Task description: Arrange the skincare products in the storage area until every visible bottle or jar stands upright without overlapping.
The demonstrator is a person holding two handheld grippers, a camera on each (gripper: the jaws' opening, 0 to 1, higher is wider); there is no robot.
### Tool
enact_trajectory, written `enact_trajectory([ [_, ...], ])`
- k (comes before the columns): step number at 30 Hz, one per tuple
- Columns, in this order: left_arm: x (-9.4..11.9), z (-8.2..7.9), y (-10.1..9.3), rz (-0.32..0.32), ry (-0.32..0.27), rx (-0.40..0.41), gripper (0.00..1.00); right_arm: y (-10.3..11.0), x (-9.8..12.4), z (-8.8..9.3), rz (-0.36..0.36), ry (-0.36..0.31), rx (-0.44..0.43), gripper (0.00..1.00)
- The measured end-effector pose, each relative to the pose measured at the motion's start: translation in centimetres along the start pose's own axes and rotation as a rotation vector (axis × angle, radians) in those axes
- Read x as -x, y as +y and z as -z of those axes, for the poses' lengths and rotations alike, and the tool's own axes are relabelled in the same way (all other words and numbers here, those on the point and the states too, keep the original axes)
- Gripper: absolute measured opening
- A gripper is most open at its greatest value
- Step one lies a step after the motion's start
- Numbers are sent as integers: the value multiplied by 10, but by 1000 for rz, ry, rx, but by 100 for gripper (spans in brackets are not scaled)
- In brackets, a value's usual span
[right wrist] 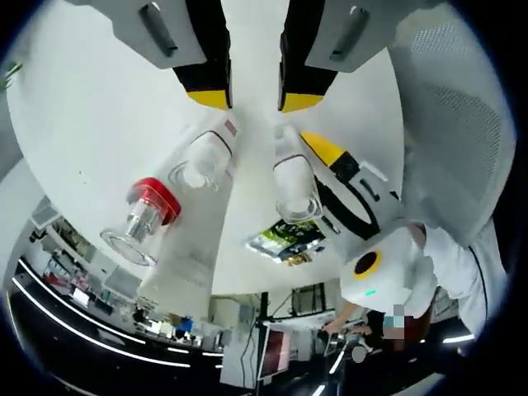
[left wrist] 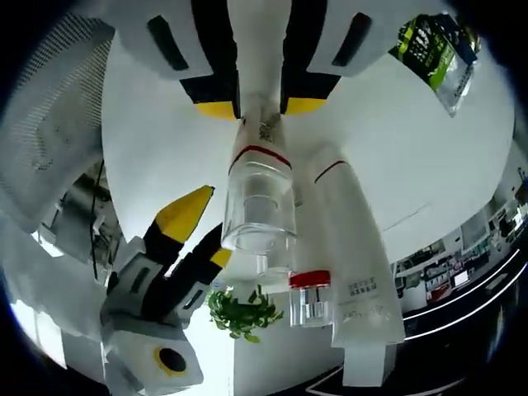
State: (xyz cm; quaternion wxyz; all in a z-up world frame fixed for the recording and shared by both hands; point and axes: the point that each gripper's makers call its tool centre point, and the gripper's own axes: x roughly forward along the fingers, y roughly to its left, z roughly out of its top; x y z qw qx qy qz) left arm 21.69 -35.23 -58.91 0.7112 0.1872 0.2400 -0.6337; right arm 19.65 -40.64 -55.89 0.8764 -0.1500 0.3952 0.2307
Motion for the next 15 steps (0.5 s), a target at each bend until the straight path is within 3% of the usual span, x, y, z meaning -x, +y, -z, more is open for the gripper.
enact_trajectory([
  [15, -14, 1, 13, -21, 6, 1, 12, -13, -18, 10, 95, -29, -86, 12],
])
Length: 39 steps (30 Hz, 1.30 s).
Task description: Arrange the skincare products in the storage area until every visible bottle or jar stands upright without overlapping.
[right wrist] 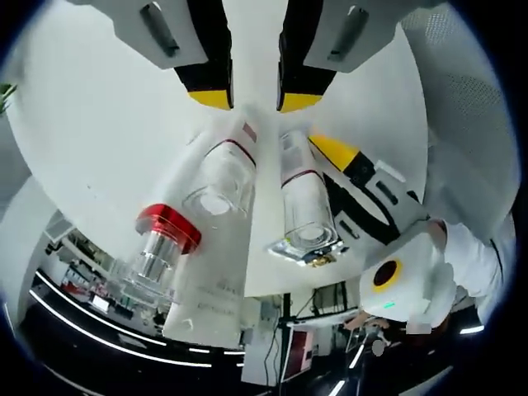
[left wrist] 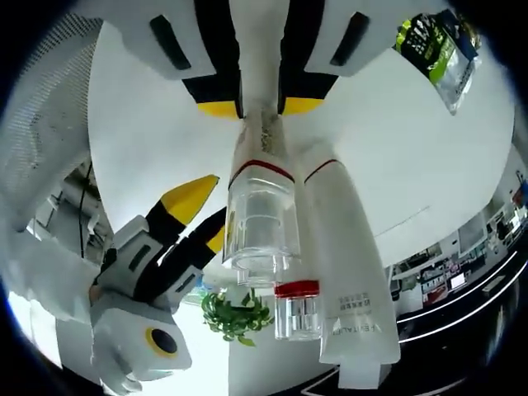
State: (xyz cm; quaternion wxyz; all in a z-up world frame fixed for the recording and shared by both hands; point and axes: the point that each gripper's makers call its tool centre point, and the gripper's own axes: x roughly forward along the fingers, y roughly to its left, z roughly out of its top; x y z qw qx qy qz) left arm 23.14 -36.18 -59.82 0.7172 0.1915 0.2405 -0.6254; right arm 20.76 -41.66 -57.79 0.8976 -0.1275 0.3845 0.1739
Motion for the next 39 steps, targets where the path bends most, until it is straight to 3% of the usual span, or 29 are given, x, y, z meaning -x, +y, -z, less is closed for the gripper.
enact_trajectory([
  [17, -13, -6, 12, -3, -6, -3, 9, -10, -16, 2, 26, -31, -66, 7],
  [39, -22, -10, 15, -5, -6, -15, 8, -10, -24, -5, 47, -50, -56, 3],
])
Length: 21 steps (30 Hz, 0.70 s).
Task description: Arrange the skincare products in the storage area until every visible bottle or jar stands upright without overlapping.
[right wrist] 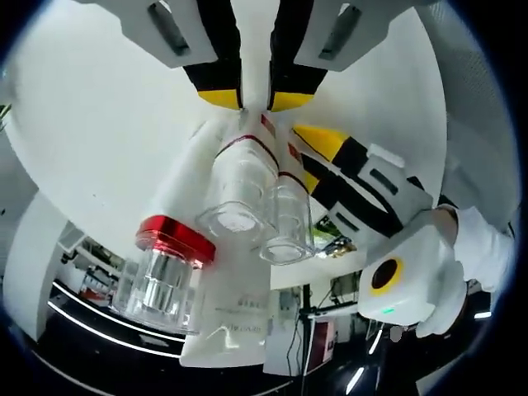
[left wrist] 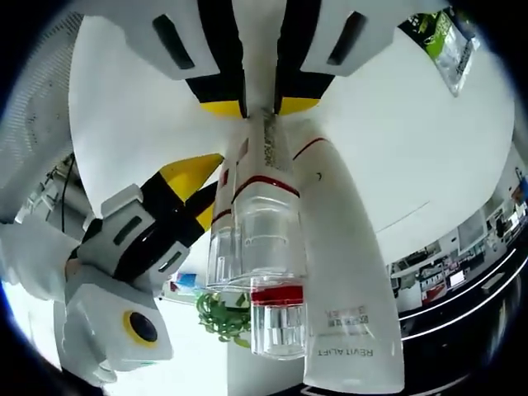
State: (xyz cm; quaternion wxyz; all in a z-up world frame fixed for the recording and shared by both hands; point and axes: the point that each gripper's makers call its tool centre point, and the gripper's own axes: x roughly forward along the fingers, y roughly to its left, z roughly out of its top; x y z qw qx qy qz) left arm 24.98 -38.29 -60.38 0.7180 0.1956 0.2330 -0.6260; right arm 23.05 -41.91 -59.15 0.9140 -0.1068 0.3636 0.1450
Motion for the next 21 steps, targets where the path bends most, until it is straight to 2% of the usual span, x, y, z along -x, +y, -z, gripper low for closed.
enact_trajectory([
  [21, -4, -1, 2, -4, 2, 9, 7, -4, -1, -1, 14, -7, -24, 3],
])
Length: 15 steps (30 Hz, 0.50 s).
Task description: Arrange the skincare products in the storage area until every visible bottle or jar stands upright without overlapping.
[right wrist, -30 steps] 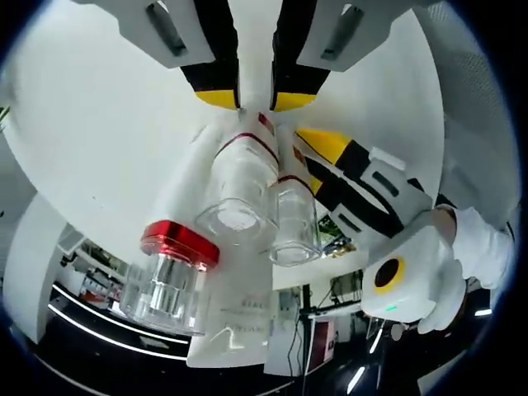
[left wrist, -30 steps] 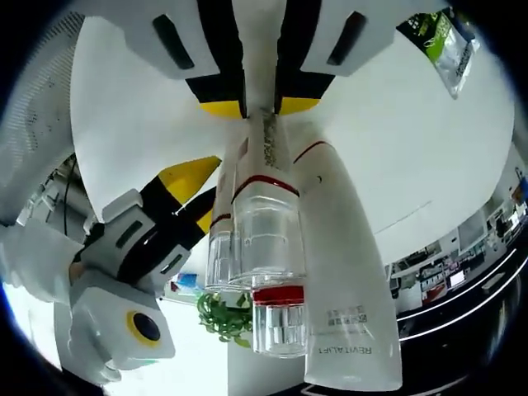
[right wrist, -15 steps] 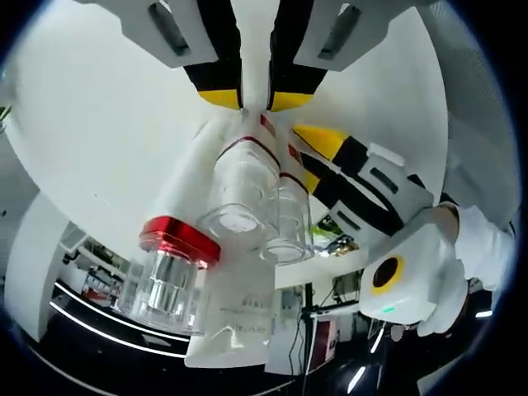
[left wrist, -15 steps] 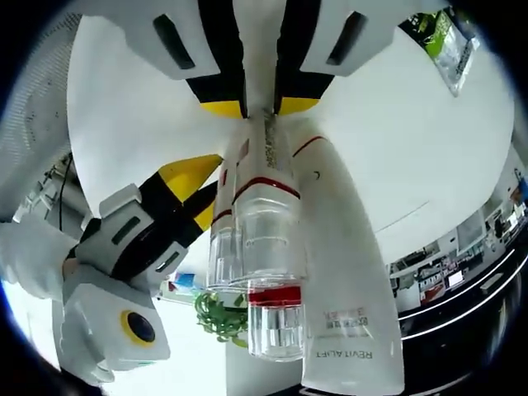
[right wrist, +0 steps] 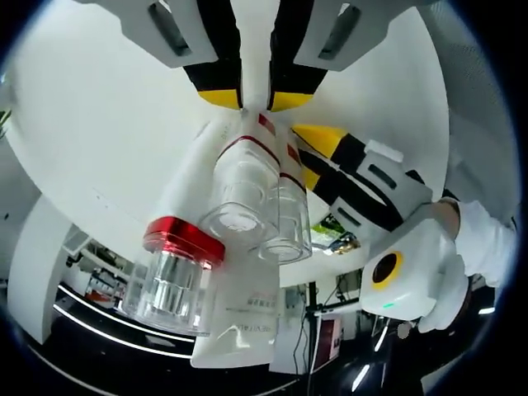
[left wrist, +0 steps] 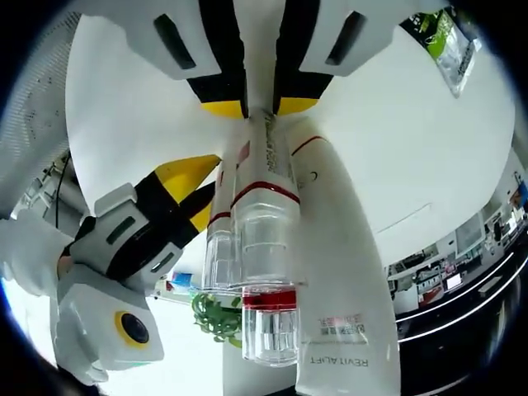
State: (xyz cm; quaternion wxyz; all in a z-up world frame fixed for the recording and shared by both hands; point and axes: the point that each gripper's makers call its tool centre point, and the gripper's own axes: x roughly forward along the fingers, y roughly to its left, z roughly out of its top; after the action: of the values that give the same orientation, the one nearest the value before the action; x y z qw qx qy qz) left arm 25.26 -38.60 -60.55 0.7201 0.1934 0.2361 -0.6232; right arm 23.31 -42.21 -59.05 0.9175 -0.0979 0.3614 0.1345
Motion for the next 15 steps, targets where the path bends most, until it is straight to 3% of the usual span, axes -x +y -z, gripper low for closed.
enact_trajectory([
  [15, 3, 0, 0, 1, 2, 1, 8, 1, 1, 0, 4, 13, -10, 6],
])
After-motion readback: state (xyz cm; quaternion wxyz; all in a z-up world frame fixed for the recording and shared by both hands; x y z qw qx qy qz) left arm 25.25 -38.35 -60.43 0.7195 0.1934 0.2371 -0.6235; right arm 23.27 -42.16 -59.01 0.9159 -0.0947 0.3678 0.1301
